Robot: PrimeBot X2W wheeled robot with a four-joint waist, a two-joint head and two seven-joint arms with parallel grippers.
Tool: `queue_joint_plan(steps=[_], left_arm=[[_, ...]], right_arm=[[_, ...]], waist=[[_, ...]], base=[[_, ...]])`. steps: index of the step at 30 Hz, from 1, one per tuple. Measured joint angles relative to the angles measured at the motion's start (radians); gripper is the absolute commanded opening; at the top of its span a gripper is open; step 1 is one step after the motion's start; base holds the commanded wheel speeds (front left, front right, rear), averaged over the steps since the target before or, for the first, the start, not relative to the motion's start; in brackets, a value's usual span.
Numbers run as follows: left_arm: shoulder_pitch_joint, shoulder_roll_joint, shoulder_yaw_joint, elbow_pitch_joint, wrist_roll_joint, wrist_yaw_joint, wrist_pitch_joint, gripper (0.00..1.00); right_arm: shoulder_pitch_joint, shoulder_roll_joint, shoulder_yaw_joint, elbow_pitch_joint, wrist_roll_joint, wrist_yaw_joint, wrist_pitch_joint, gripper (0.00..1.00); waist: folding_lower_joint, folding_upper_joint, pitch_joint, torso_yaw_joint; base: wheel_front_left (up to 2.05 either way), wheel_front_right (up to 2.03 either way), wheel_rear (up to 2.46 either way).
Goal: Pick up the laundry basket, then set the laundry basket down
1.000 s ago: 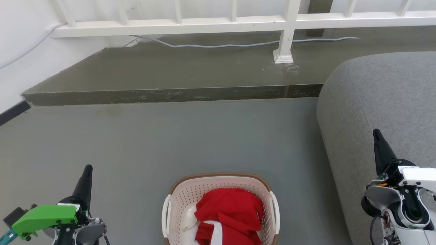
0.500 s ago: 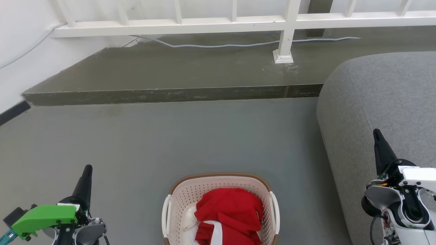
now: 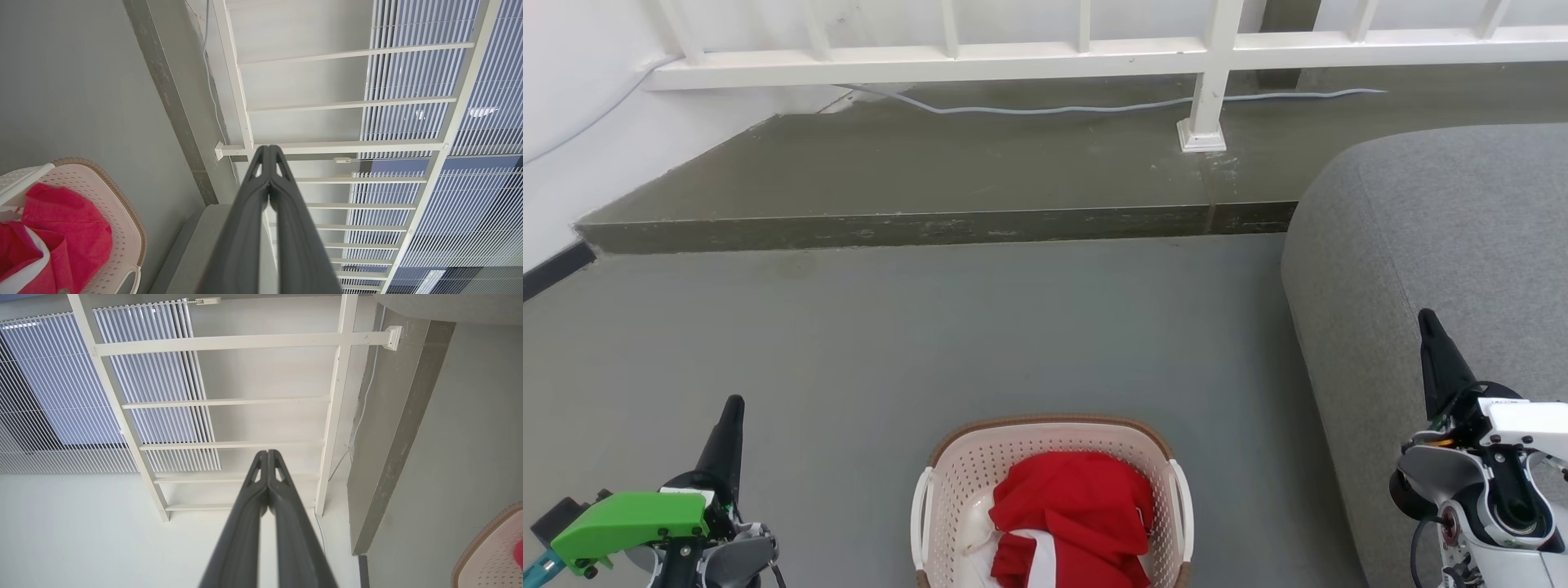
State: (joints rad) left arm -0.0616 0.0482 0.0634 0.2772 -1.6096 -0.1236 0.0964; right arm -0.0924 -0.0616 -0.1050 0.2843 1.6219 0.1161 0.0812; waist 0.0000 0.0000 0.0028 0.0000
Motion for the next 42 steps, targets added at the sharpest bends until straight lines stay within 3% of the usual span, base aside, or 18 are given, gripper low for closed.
queue_joint_plan(steps=[42], left_arm=[[0.0, -0.001, 0.001, 0.0, 0.0, 0.0, 0.001, 0.0]], right_arm=[[0.0, 0.001, -0.003, -0.002, 0.0, 0.001, 0.0, 0.0]], waist=[[0.0, 0.0, 0.0, 0.0]], base=[[0.0, 0.0, 0.0]])
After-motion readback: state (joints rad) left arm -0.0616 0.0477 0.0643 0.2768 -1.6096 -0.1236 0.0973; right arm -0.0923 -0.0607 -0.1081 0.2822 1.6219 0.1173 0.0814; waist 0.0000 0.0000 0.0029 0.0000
